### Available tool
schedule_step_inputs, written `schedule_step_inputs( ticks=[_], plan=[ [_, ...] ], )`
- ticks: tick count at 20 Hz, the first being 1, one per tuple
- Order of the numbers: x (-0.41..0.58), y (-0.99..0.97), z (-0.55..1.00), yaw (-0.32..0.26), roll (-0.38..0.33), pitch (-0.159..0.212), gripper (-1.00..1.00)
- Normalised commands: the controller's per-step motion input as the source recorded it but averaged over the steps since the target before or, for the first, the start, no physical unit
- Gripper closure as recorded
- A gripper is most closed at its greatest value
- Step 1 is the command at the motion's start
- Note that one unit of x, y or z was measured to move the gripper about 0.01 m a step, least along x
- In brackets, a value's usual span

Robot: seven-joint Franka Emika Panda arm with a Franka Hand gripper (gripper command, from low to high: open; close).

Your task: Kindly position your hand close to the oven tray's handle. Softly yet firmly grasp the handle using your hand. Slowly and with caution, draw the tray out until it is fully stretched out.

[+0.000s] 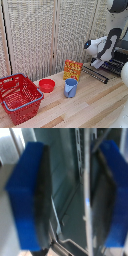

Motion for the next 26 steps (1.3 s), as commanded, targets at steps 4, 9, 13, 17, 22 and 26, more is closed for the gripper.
schedule_step_inputs(
  ticks=[4, 9, 13, 17, 22, 26],
  plan=[
    [-0.015, -0.18, 0.0, -0.026, 0.039, 0.0, 1.0],
    [-0.053, 0.11, 0.0, -0.056, 0.025, -0.008, 1.0],
    [-0.084, 0.74, 0.0, -0.071, -0.025, -0.035, 1.0],
    [-0.089, 0.81, 0.0, -0.066, -0.055, -0.047, 1.0],
    [-0.039, 0.78, 0.0, -0.049, -0.077, -0.028, 1.0],
    [0.0, 0.51, 0.0, -0.02, -0.075, -0.003, 1.0]
  ],
)
